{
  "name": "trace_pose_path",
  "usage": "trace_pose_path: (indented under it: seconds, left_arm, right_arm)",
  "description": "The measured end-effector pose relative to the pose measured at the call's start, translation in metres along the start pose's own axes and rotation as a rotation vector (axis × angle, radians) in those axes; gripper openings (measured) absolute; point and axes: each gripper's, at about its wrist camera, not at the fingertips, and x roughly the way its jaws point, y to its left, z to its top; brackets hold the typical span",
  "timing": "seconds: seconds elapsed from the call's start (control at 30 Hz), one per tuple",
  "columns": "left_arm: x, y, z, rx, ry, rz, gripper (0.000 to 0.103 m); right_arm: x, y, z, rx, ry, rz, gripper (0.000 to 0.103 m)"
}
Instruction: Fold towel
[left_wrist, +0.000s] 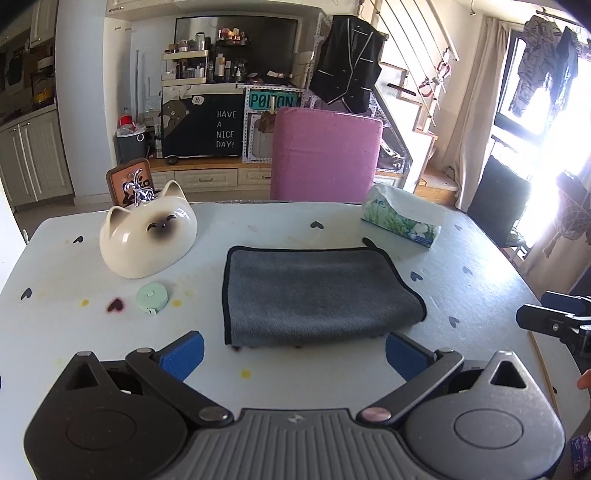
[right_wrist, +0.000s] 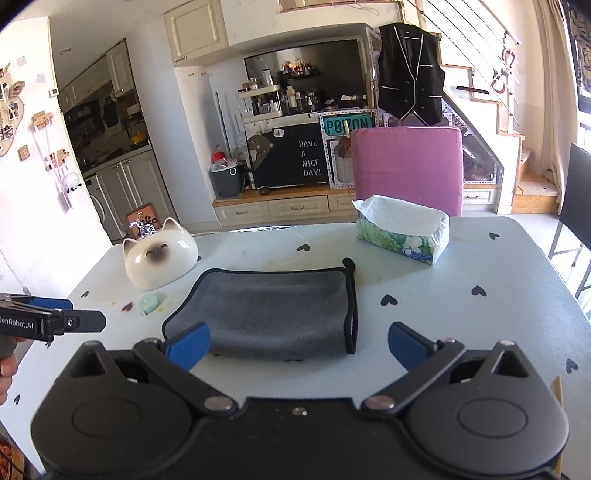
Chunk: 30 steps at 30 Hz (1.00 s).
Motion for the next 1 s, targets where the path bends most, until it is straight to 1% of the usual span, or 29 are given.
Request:
trace_pose_path:
  seconds: [0.43,0.73,0.87,1.0]
  left_arm:
    - [-0.039,-0.012,-0.028,0.008,-0.035,-0.032,0.103]
    - [-0.059,-0.012,-0.049,0.007,-0.047,-0.047,0.103]
    - [-0.064,-0.012,-0.057,0.01,-0.047,-0.05,0.103]
    - [-0.07,-0.012,-0.067,0.007,-0.046,-0.058,0.103]
  right_arm:
    - [-0.043,0.013,-0.018,-0.028,-0.041,0.039,0.103]
    - [-0.065,0.026,-0.031,-0.05,-0.049,0.061,0.103]
    - [-0.073,0.031,-0.038,-0.059,-0.056,0.048,0.103]
    - [-0.08,0.032,-0.044,-0.053,-0.056,0.053,0.103]
